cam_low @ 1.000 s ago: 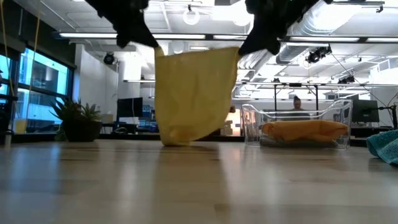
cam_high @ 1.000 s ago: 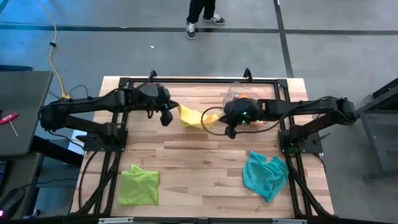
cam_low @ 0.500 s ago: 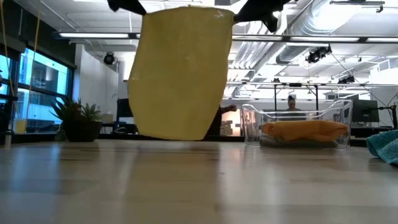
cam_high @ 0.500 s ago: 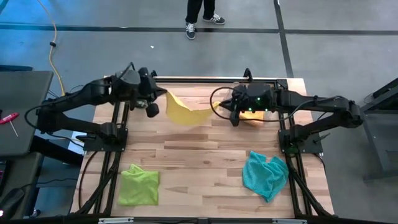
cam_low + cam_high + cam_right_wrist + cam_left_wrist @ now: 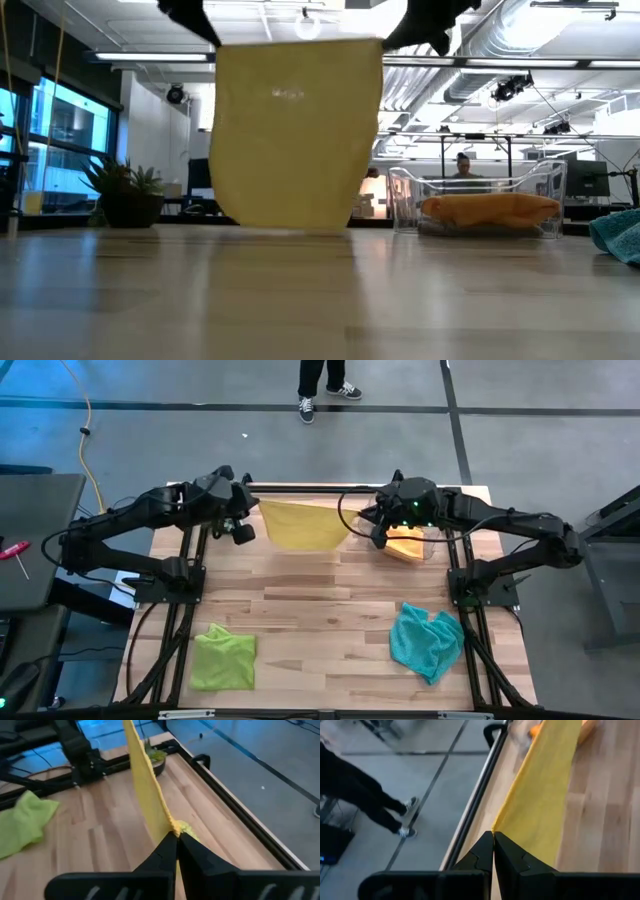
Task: Fold microfiber towels
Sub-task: Fold the yellow microfiber towel
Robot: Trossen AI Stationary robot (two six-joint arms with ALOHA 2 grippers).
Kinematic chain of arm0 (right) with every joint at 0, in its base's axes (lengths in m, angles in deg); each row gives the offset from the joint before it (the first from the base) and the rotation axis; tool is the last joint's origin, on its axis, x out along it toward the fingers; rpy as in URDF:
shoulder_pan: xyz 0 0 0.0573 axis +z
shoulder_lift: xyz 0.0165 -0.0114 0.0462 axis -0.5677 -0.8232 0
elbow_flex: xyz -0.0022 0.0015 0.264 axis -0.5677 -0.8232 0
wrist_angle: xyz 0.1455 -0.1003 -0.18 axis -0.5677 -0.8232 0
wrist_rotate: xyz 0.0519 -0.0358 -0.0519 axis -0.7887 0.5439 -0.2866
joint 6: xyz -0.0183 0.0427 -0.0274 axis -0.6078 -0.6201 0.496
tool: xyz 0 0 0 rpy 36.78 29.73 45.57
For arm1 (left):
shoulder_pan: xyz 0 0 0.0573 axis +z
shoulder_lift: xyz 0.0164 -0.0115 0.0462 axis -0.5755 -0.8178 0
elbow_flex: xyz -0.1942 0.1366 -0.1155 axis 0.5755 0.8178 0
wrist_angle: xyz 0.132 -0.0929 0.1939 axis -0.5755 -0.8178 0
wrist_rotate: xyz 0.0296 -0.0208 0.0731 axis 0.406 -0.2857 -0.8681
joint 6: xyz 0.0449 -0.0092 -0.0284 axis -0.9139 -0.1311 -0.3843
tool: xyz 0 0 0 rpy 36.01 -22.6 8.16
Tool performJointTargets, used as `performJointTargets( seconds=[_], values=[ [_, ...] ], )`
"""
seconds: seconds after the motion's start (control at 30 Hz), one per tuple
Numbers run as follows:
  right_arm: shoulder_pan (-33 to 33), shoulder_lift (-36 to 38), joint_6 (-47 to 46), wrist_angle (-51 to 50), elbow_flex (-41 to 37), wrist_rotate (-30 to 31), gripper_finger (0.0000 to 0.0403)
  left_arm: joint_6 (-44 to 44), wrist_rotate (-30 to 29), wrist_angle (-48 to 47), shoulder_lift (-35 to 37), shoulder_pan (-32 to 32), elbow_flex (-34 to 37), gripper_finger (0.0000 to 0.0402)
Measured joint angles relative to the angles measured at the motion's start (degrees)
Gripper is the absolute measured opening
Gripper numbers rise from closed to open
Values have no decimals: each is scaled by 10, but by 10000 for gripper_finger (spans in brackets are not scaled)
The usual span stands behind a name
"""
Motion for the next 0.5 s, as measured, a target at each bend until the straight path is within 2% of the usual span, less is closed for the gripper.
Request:
performJointTargets(
  seconds=[0.23,0.5],
  values=[
    [-11,-6,56,-4,2,10,0,-13,-8,2,-1,27,52,0],
    [-43,-6,92,-6,20,23,0,-97,-80,77,9,50,52,0]
  ],
)
